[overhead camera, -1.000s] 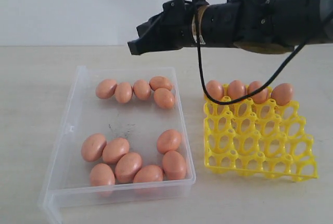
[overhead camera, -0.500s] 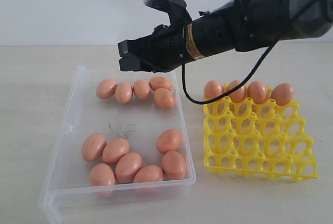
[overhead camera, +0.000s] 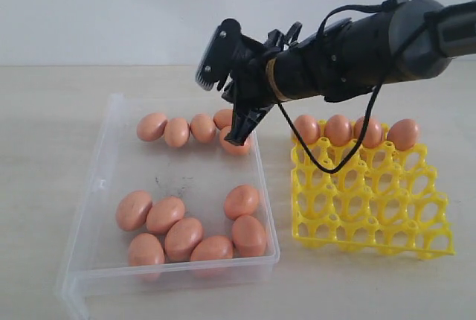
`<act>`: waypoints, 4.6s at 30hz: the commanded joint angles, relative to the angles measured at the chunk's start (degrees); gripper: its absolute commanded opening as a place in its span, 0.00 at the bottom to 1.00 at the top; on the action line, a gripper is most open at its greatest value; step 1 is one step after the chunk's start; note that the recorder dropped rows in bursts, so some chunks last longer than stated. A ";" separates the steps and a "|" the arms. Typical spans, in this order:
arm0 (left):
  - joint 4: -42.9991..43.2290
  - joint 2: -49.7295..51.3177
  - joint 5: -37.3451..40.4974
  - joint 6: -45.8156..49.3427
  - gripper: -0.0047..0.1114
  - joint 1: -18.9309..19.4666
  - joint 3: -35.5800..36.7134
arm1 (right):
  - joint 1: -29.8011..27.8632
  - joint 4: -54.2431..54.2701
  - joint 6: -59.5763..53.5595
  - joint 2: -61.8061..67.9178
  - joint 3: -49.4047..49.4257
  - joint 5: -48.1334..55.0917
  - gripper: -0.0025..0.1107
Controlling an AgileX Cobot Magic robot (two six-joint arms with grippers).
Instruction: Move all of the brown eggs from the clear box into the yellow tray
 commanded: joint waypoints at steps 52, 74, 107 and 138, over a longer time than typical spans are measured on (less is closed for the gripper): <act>-0.09 -0.10 0.00 0.08 0.07 -0.45 0.19 | -19.87 10.99 22.92 -13.29 -7.21 -22.63 0.02; -0.09 -0.10 0.00 0.08 0.07 -0.45 0.19 | 6.62 45.39 -36.47 -18.33 10.73 -29.11 0.02; -0.09 -0.10 0.00 0.08 0.07 -0.45 0.19 | 0.73 119.45 -81.63 -3.47 -0.93 25.92 0.13; -0.09 -0.10 0.00 0.08 0.07 -0.45 0.19 | 0.63 102.07 -66.78 10.15 -20.96 40.30 0.50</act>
